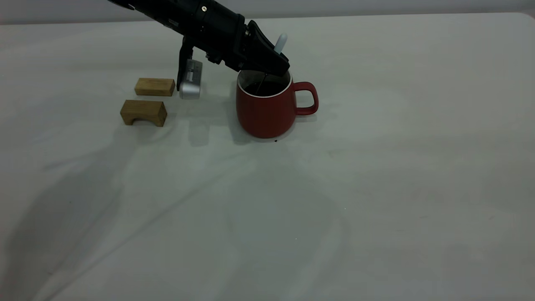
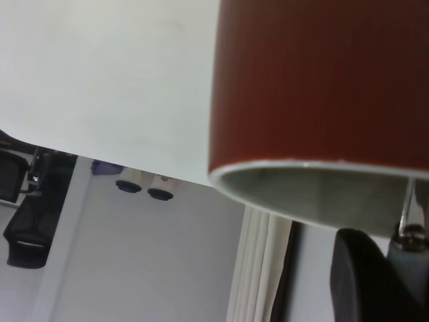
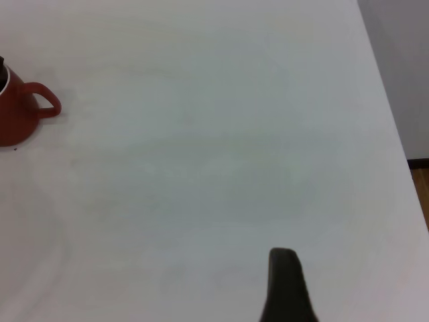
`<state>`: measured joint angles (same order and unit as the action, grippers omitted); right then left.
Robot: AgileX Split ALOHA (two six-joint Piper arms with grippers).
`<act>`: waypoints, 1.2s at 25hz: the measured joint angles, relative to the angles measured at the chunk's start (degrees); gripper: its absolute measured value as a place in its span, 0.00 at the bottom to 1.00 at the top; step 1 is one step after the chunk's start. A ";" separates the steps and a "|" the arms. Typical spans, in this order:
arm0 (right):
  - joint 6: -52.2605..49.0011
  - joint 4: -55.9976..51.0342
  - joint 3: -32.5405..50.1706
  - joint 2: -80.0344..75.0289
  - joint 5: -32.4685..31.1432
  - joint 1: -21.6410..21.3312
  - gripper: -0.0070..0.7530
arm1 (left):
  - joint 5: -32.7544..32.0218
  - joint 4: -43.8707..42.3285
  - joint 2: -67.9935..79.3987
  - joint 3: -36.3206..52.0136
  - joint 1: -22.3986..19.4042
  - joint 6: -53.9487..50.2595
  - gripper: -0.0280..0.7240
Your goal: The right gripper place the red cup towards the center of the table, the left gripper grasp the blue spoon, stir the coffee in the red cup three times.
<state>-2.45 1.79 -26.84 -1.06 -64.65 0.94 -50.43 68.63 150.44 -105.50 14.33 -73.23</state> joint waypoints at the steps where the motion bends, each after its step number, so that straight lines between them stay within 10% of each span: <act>1: 0.00 0.00 0.00 0.00 0.00 0.00 0.76 | -0.10 0.00 0.00 0.00 0.00 -0.06 0.19; 11: 0.00 0.00 0.00 0.00 0.00 0.00 0.76 | -4.33 -1.07 -0.06 0.00 0.00 0.31 0.24; 20: 0.00 0.00 0.00 0.00 0.00 0.00 0.76 | -2.36 -8.39 -4.92 0.00 0.00 18.75 0.86; 30: 0.00 0.00 0.00 0.00 0.00 0.00 0.76 | -9.51 -25.93 -18.46 0.00 0.05 38.68 0.69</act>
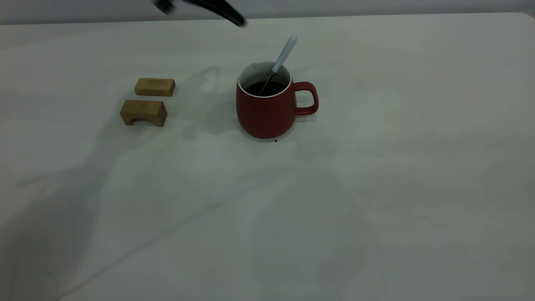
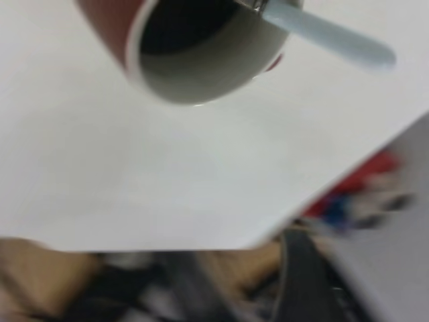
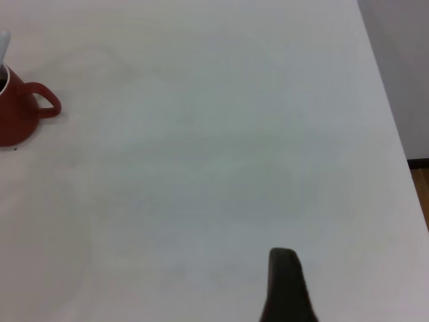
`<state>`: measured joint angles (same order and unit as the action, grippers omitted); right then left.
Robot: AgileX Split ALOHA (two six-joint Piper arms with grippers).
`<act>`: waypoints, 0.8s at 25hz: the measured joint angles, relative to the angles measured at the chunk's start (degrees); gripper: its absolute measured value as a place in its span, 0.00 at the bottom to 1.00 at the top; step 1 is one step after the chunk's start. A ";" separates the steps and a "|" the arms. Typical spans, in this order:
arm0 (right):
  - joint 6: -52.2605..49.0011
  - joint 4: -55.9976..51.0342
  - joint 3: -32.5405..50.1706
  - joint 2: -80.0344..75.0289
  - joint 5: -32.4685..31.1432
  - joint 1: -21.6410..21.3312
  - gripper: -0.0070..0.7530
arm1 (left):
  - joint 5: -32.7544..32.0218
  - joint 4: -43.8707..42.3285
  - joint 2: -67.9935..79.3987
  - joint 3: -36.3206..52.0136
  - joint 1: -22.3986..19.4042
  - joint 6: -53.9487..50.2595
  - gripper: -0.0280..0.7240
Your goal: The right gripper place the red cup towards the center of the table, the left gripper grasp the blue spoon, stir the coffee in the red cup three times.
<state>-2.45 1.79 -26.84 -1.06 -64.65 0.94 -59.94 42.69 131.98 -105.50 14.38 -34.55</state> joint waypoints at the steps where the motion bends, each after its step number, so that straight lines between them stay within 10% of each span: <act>1: 0.00 0.00 0.00 0.00 0.00 0.00 0.76 | -1.71 -4.18 -1.80 0.00 0.06 1.79 0.66; 9: 0.00 0.00 0.00 0.00 0.00 0.00 0.76 | -6.96 -31.83 -15.96 0.00 0.52 7.27 0.43; 20: 0.00 0.00 0.00 0.00 0.00 0.00 0.76 | -6.96 -45.76 -44.59 0.95 1.15 20.74 0.34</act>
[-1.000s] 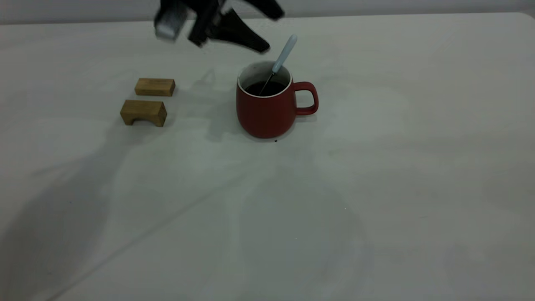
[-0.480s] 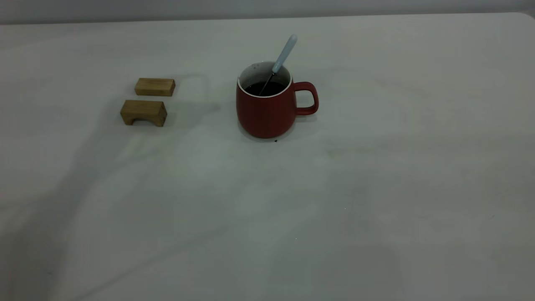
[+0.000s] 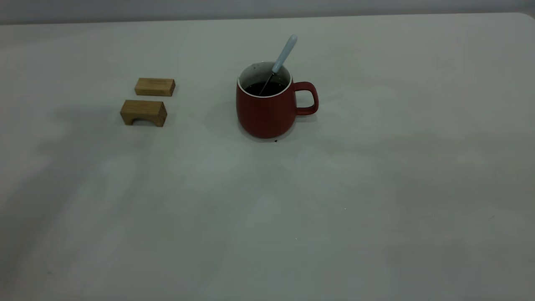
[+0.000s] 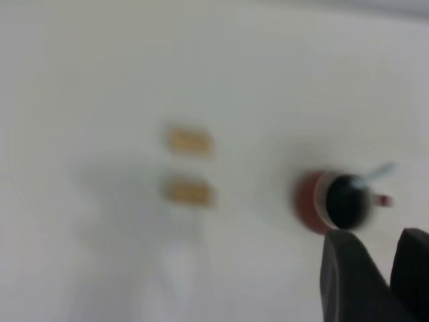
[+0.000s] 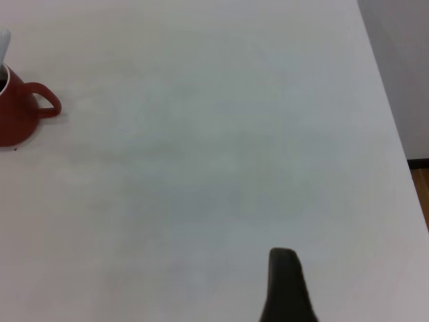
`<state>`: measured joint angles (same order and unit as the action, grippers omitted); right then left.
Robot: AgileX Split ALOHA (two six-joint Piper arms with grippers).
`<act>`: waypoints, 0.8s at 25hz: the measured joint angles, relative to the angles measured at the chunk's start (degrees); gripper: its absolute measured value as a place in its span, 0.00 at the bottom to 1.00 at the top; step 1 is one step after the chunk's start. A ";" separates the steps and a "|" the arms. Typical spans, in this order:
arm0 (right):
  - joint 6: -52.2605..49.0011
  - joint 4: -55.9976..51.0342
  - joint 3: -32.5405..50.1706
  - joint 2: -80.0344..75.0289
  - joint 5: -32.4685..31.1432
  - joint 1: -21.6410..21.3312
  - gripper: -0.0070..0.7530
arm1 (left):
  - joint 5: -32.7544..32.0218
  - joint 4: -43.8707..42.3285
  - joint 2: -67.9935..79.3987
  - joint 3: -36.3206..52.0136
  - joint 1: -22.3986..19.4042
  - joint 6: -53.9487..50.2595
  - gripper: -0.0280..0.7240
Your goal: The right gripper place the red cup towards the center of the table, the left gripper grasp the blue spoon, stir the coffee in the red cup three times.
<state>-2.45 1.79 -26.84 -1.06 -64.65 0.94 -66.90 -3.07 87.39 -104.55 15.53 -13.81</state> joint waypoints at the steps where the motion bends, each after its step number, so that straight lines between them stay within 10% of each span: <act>1: 0.00 0.00 0.00 0.00 0.00 0.00 0.76 | 0.00 -0.38 -3.91 1.17 0.57 4.79 0.34; 7: 0.00 0.00 0.00 0.00 0.00 0.00 0.76 | 0.05 2.42 -29.44 17.69 2.25 20.95 0.34; 20: 0.00 0.00 0.00 0.00 0.00 0.00 0.76 | 2.53 2.04 -71.96 68.30 -3.65 16.68 0.35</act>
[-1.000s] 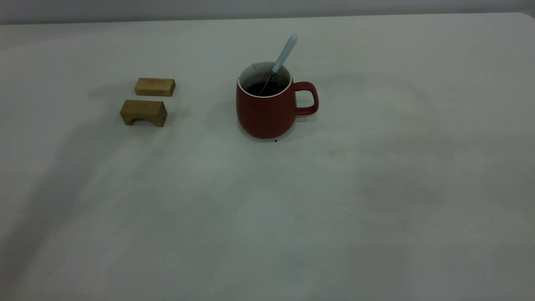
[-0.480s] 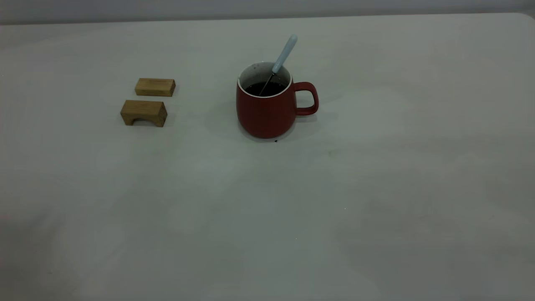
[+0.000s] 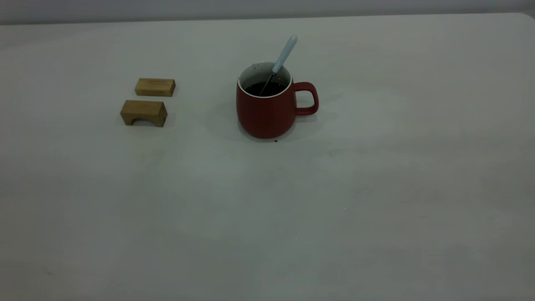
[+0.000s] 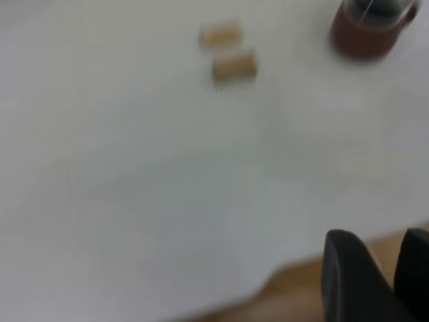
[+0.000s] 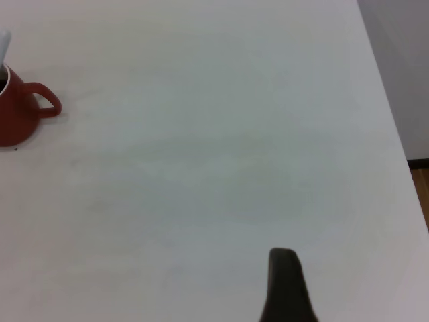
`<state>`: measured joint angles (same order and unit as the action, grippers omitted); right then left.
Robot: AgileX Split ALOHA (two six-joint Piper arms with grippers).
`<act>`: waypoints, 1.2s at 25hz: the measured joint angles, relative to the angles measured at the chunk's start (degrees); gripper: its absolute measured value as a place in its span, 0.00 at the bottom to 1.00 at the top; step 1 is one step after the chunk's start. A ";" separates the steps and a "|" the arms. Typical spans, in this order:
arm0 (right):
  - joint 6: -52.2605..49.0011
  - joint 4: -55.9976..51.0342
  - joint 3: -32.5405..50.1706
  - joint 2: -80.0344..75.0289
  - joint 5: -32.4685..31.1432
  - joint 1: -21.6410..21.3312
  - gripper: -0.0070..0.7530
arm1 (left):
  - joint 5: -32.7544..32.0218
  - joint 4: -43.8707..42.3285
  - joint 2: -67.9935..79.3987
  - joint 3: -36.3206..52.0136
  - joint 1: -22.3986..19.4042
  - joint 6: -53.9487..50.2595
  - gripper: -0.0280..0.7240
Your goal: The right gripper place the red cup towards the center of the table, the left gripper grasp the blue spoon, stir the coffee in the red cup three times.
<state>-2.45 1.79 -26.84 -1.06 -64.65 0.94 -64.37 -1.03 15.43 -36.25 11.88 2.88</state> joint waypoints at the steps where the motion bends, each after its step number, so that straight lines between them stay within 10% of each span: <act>1: 0.00 0.00 0.00 0.00 0.00 0.00 0.76 | -0.12 0.09 -0.79 1.98 -1.80 0.00 0.35; 30: 0.00 0.00 0.00 0.00 0.00 0.00 0.76 | -0.25 1.64 -16.52 8.39 -9.66 -0.18 0.35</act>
<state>-2.45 1.79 -26.84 -1.06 -64.65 0.94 -64.63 0.61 -1.09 -27.85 2.21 2.70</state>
